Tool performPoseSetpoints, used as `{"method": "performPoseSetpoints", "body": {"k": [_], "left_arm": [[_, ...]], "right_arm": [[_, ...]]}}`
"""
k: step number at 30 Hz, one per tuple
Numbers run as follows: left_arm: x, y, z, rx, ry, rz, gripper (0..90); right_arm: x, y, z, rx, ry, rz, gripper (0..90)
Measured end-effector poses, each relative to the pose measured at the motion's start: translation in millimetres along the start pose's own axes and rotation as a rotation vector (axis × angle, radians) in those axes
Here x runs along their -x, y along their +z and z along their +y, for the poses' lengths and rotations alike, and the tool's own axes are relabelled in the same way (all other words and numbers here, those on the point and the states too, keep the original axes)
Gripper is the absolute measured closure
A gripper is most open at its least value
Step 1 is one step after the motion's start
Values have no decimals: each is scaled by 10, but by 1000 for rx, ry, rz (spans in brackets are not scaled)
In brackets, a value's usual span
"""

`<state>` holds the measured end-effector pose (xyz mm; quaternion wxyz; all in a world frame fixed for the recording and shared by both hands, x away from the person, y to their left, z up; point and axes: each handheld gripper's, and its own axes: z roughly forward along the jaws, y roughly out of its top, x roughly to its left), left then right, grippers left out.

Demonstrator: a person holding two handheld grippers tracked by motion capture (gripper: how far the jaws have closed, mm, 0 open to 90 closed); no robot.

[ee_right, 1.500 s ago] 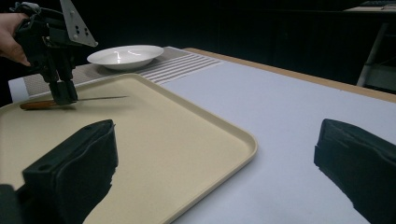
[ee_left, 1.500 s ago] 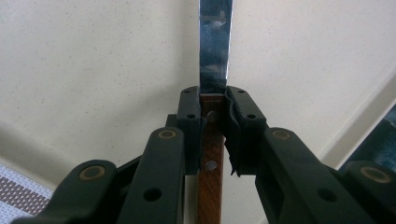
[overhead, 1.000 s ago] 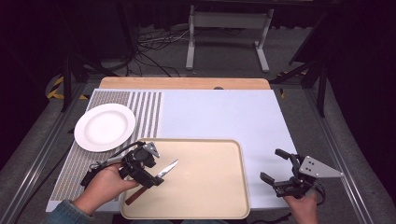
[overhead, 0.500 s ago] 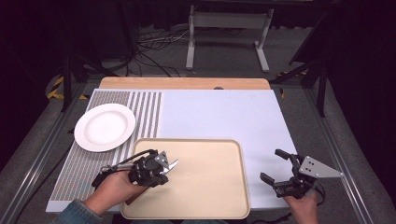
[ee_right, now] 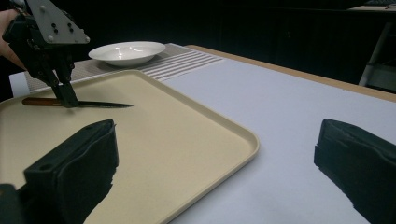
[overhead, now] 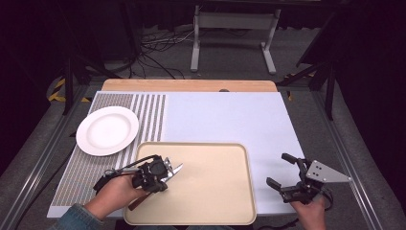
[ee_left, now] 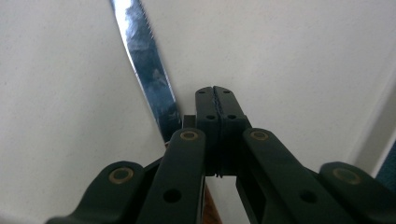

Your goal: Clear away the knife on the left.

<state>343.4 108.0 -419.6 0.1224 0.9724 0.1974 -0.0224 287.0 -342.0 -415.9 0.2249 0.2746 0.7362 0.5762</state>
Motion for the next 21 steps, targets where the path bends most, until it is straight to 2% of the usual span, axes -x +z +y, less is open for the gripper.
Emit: {"method": "performPoseSetpoints", "body": {"k": [4, 21], "left_arm": [[-25, 4, -26, -8, -10, 10, 900], [-219, 3, -86, 26, -87, 32, 900]], "right_arm": [[2, 0, -4, 1, 3, 1, 2], [3, 3, -5, -3, 8, 0, 2]]}}
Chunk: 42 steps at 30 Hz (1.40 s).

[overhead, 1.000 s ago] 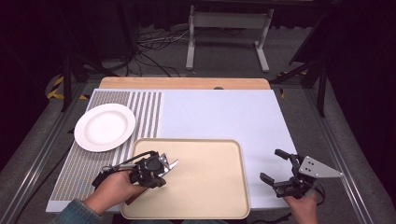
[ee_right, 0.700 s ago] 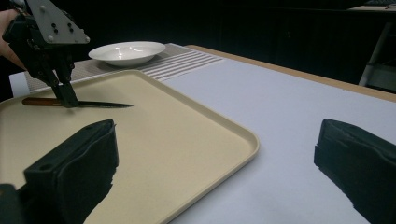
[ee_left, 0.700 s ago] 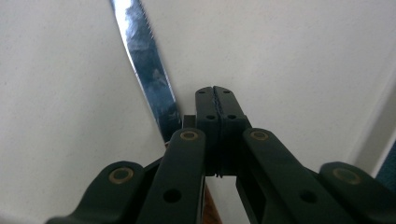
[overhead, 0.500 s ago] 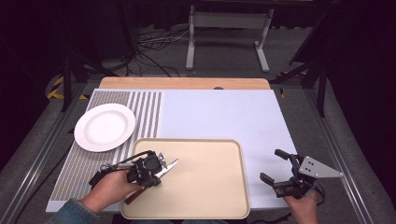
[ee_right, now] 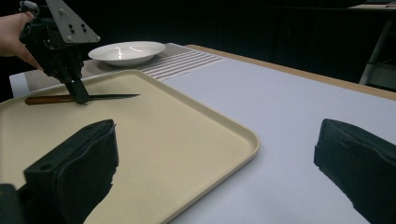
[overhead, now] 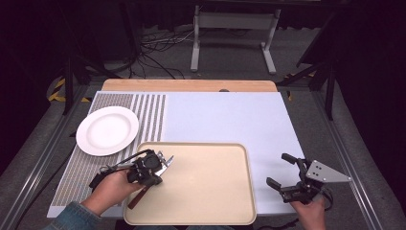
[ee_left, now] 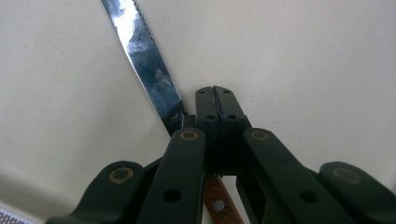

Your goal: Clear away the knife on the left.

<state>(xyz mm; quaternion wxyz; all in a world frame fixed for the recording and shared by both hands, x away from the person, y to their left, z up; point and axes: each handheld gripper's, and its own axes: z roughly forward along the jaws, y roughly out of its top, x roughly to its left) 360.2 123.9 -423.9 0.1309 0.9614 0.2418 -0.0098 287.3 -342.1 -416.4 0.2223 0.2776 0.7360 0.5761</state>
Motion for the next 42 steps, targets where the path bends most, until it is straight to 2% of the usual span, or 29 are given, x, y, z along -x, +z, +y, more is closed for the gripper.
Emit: {"method": "performPoseSetpoints", "body": {"k": [13, 21, 28, 33, 42], "left_arm": [[-126, -30, -81, 10, -56, 15, 900], [-113, -46, -138, 1, -47, 23, 900], [-60, -57, -173, -10, -20, 18, 900], [-22, -54, -198, -25, -17, 15, 900], [-40, -69, -236, -36, -18, 18, 900]], "right_arm": [[-2, 9, 2, -5, 1, 3, 2], [-3, 10, -2, -10, 1, 3, 2], [-5, 13, -1, -11, 0, 3, 2], [-7, 22, -3, -14, 2, 6, 2], [-8, 25, -3, -14, 2, 7, 2]]}}
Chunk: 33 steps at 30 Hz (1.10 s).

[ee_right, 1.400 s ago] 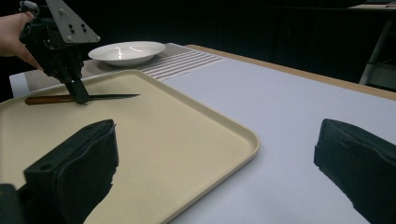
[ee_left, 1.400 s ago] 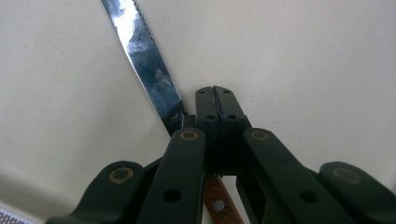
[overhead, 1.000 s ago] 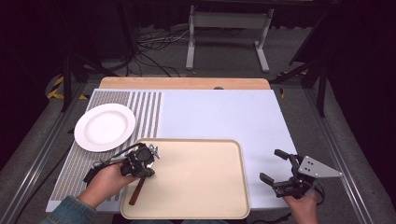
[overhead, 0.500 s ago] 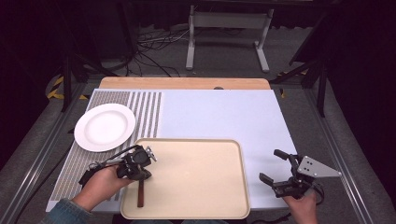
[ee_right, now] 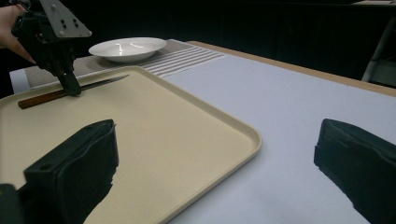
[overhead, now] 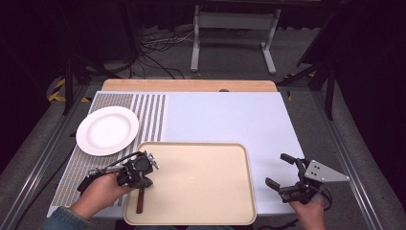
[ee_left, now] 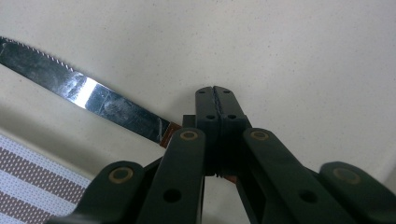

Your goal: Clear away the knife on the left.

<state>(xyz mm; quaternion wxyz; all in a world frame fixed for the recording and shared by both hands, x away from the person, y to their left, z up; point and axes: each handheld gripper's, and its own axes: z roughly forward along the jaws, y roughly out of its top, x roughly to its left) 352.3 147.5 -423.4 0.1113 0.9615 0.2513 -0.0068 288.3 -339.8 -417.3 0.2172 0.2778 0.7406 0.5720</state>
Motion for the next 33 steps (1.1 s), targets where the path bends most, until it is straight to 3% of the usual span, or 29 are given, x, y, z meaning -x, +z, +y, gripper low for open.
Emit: {"method": "performPoseSetpoints", "body": {"k": [8, 11, 14, 18, 19, 20, 21, 22, 28, 33], "left_arm": [[-9, -23, -5, 9, -9, -16, 900], [-24, -92, 3, 39, -7, -39, 822], [-49, -217, 1, 100, -15, -74, 657], [-69, -380, -8, 203, -15, -77, 418], [-69, -380, -8, 203, -15, -77, 361], [-72, -460, -16, 258, 16, -59, 307], [-72, -460, -16, 258, 16, -59, 256], [-65, -535, -31, 296, 28, -44, 216], [-54, -688, -132, 389, 58, -8, 140], [-78, -762, -254, 457, 34, -10, 113]], "right_arm": [[3, 6, -3, -3, 1, 0, 2], [6, 9, -1, 1, 2, 2, 2], [7, 14, 3, 1, -1, 0, 2], [5, 9, 2, 1, 2, 0, 2], [6, 6, 3, 5, 2, 0, 2], [7, 5, 5, 6, -2, -1, 2], [7, 5, 5, 6, -2, -1, 2], [5, 5, 7, 8, -4, 1, 2], [4, 3, 4, 5, 4, -4, 2], [3, 6, 5, 7, 0, -3, 2]]}}
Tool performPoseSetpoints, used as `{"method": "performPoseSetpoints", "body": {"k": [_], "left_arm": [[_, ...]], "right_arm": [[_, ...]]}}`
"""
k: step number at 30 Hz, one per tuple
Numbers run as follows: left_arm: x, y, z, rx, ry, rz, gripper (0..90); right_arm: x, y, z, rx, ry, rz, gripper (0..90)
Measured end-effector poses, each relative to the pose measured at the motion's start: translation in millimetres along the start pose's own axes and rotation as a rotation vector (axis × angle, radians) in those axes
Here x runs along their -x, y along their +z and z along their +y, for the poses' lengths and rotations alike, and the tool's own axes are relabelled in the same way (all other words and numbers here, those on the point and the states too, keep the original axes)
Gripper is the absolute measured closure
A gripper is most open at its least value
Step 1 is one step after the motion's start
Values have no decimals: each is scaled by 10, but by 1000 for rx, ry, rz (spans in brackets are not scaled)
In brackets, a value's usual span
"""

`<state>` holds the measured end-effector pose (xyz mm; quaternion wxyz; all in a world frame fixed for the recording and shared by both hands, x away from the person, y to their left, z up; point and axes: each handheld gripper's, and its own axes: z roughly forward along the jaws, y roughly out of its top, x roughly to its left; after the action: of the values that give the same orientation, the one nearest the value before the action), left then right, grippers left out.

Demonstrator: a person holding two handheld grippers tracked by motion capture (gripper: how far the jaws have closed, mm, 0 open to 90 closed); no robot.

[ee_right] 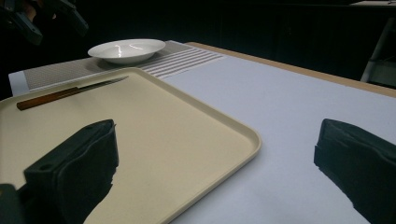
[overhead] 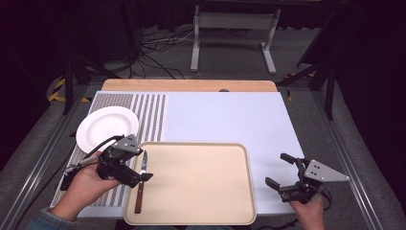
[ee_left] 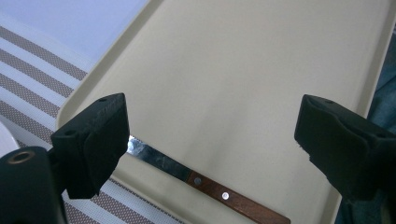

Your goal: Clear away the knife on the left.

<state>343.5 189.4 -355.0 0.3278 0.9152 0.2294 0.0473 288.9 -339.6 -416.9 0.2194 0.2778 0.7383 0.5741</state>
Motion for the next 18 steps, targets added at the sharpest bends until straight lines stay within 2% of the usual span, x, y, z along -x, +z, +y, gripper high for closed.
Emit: {"method": "performPoseSetpoints", "body": {"k": [5, 7, 8, 9, 11, 12, 14, 15, 16, 17, 18], "left_arm": [[-22, -100, -101, 64, -3, 20, 90], [-36, -158, -169, 110, -6, 27, 87], [-36, -158, -169, 110, -6, 27, 82], [-48, -194, -227, 159, -2, 47, 73], [-55, -223, -292, 211, 2, 78, 68], [-55, -223, -292, 211, 2, 78, 68], [-70, -257, -382, 287, 3, 88, 63], [-70, -257, -382, 287, 3, 88, 62], [-74, -279, -447, 338, 19, 89, 62], [-74, -279, -447, 338, 19, 89, 56], [-77, -301, -507, 386, 23, 94, 51]], "right_arm": [[-2, -2, -1, -4, 2, -1, 2], [-2, -2, -1, -4, 2, -1, 2], [-2, -2, -1, -4, 2, -1, 2], [-2, -4, -1, -3, 2, -2, 2], [0, -1, -1, 1, -4, 1, 2], [1, -2, 0, 0, -5, 1, 2], [4, -13, 1, 1, -4, -5, 2], [6, -18, 1, 3, -3, -6, 2], [7, -23, 2, 4, -3, -6, 2], [10, -28, 5, 5, -9, -8, 2], [9, -33, 8, 4, -9, -12, 2]]}}
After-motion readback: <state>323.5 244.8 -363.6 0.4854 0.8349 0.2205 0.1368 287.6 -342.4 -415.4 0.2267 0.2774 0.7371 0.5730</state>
